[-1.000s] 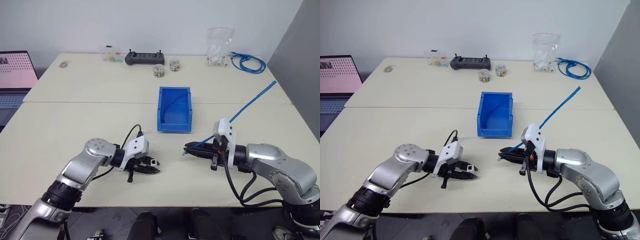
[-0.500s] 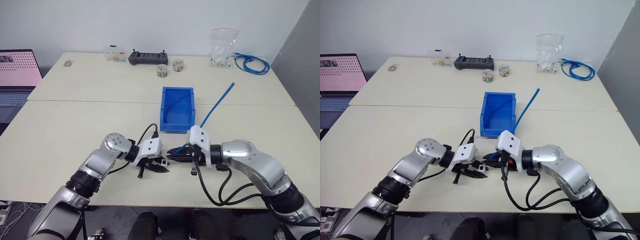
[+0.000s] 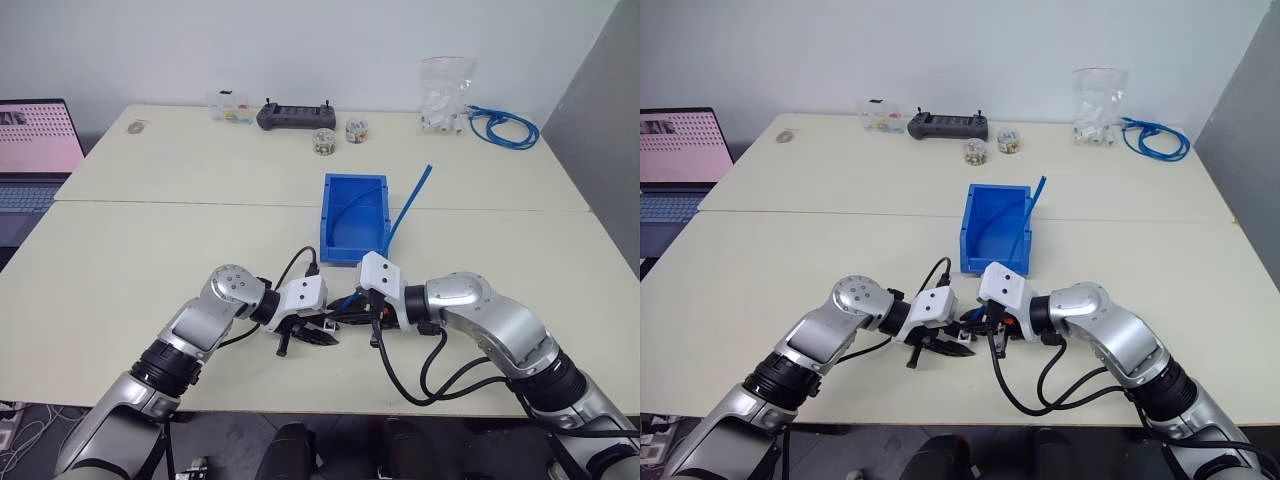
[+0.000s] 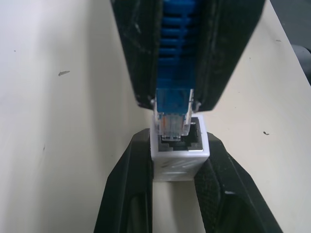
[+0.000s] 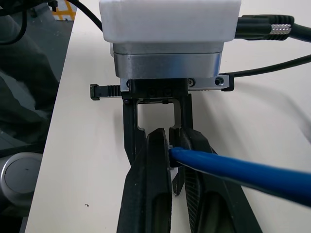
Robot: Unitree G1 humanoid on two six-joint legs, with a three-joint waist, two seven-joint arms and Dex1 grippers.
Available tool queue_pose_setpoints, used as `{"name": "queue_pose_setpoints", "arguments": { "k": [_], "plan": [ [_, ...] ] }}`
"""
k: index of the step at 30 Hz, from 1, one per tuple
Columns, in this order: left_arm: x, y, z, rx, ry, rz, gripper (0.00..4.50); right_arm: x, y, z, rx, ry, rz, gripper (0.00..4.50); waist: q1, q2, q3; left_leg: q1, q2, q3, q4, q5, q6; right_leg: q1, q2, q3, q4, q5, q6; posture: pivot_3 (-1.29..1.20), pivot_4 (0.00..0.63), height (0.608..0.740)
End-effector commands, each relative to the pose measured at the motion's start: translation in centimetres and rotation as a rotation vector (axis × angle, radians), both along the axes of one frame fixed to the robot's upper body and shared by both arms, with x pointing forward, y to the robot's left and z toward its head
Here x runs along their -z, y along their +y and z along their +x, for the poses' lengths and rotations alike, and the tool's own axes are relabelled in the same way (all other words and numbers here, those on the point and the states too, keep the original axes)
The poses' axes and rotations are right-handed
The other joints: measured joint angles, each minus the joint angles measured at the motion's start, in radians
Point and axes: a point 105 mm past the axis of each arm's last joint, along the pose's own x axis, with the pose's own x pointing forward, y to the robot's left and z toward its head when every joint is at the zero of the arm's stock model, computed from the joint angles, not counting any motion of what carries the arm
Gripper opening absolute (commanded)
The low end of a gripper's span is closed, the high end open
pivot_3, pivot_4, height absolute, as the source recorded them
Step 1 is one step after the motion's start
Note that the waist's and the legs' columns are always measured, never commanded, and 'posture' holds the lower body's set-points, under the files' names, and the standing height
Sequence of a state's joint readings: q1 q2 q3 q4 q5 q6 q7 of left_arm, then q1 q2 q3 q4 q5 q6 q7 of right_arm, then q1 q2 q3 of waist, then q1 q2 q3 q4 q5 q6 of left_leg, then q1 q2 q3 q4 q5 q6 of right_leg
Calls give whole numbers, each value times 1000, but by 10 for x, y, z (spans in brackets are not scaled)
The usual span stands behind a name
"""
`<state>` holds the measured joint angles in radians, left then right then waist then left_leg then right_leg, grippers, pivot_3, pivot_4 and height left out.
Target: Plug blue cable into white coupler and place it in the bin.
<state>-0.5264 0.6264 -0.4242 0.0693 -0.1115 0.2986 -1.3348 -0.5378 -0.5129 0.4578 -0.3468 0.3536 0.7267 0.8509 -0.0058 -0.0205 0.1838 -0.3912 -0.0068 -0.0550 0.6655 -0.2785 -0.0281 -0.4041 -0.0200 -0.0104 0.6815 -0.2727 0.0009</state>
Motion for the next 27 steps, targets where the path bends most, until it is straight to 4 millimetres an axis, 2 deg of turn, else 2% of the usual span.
{"name": "queue_pose_setpoints", "arguments": {
  "k": [1, 18, 27],
  "plan": [
    [8, 0, -1, -13, 7, 34, 797, 0, 3, -6, -43, -8, -22, 77, 0, 0, 0, 0, 0, 0, 0, 0, 0, 0, 0, 0, 0, 0, 0, 0, 150, 740],
    [9, 0, 2, -45, 5, 48, 797, 11, 6, -8, -101, -20, -108, 76, 0, 0, -2, 1, 0, 0, 0, 0, 0, 1, 0, 0, 0, 0, 0, 0, 150, 740],
    [9, -2, 4, -45, -2, 41, 797, 23, 10, -10, -152, 96, -143, 75, 0, 1, -4, 1, 0, 0, 0, 0, 0, 1, 0, 0, 1, 0, 0, 0, 150, 740]
  ]
}}
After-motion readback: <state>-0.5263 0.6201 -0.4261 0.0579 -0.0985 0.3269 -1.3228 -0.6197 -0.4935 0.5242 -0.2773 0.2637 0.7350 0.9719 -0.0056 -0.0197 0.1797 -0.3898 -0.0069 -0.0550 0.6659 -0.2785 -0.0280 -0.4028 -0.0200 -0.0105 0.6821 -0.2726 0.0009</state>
